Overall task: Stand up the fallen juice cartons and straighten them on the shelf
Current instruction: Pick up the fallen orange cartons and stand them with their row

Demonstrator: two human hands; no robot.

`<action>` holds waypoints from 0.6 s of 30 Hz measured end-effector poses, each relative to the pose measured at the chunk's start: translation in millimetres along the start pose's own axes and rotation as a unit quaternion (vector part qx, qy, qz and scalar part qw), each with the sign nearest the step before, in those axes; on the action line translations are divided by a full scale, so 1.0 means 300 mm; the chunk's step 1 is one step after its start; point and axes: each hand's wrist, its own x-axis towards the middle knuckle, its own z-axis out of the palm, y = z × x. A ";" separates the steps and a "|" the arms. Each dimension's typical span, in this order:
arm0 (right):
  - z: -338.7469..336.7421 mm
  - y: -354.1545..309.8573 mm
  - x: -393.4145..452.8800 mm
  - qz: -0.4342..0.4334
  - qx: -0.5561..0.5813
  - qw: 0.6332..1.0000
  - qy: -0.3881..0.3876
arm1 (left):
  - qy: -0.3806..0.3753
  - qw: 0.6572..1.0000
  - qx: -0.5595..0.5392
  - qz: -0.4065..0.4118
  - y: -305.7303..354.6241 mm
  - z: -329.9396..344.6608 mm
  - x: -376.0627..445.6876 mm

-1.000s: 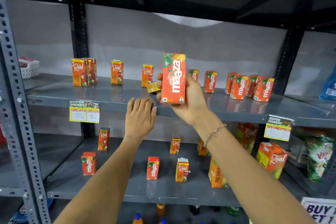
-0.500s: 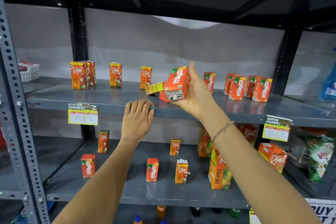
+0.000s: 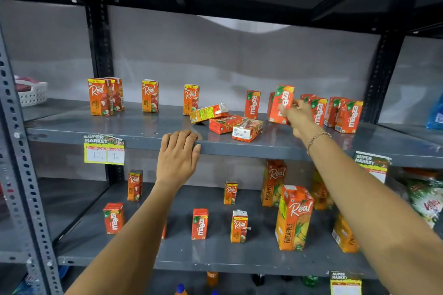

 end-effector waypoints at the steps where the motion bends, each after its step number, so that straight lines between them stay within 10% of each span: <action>1: -0.006 0.012 0.030 -0.003 -0.043 0.999 -0.001 | 0.000 1.000 0.001 0.002 0.000 0.000 0.001; 15: 0.000 0.114 0.163 0.019 -0.167 0.984 -0.053 | 0.001 1.000 -0.009 0.019 -0.011 -0.015 0.010; 18: -0.002 0.089 0.092 -0.017 -0.221 0.974 0.046 | -0.004 1.000 -0.020 0.010 -0.041 -0.038 0.009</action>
